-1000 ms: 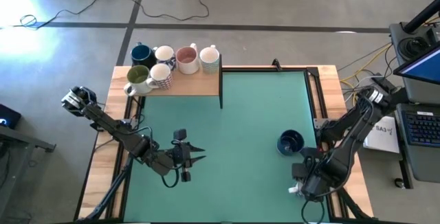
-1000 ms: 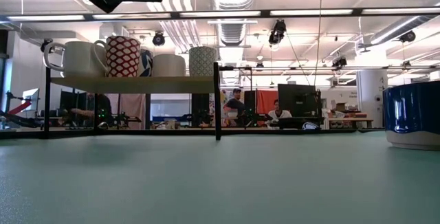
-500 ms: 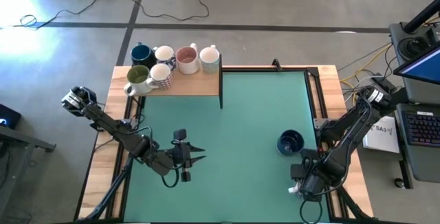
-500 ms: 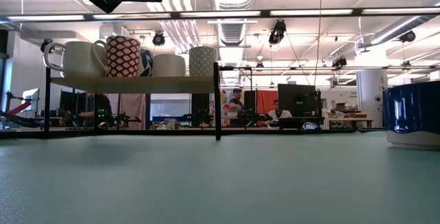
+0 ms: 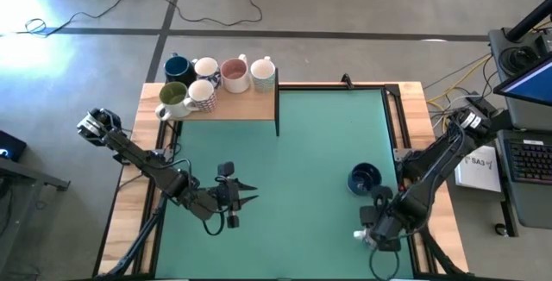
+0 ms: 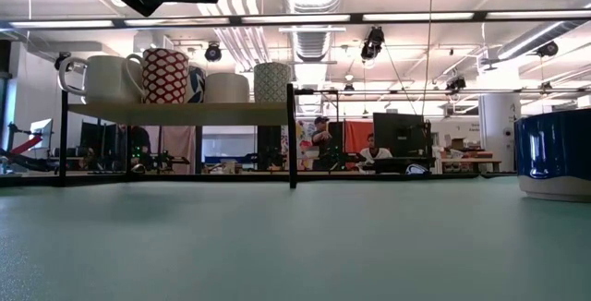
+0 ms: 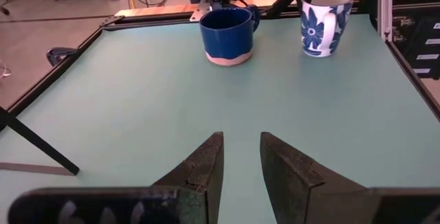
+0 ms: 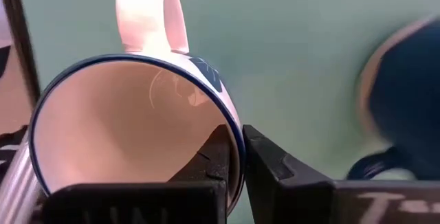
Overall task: Place coffee mugs
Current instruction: Move the white blue patterned mug to the center of the table
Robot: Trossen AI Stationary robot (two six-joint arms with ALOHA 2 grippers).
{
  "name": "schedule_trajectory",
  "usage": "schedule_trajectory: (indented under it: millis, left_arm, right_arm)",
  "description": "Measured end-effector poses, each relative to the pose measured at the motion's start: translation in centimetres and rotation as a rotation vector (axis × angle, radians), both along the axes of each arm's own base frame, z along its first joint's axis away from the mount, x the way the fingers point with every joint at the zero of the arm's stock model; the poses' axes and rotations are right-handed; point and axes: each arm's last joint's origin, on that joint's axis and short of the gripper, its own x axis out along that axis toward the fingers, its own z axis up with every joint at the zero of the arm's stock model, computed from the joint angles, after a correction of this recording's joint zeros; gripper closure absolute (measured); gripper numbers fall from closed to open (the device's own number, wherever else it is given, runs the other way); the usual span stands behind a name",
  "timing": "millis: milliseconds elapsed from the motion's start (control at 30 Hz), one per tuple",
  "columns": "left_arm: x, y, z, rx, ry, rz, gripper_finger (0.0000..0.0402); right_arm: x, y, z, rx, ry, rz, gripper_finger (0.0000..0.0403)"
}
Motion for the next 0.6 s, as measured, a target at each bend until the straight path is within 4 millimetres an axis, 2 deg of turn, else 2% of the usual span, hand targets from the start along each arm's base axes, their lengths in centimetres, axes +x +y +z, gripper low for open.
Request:
schedule_trajectory:
  millis: [233, 433, 600]
  left_arm:
    - [-0.1, 0.0, 0.1, -0.004, -0.003, -0.001, 0.0322]
    - [-0.1, 0.0, 0.2, -0.015, -0.008, 0.003, 0.0322]
    - [0.0, 0.0, 0.5, -0.004, -0.008, -0.001, 0.0322]
  right_arm:
    - [3.8, -3.4, 1.0, -0.006, -0.077, 0.085, 0.0389]
    - [7.1, -7.6, 2.3, -0.020, -0.168, 0.112, 0.0389]
    - [9.8, -10.8, 3.3, 0.005, -0.318, 0.136, 0.0389]
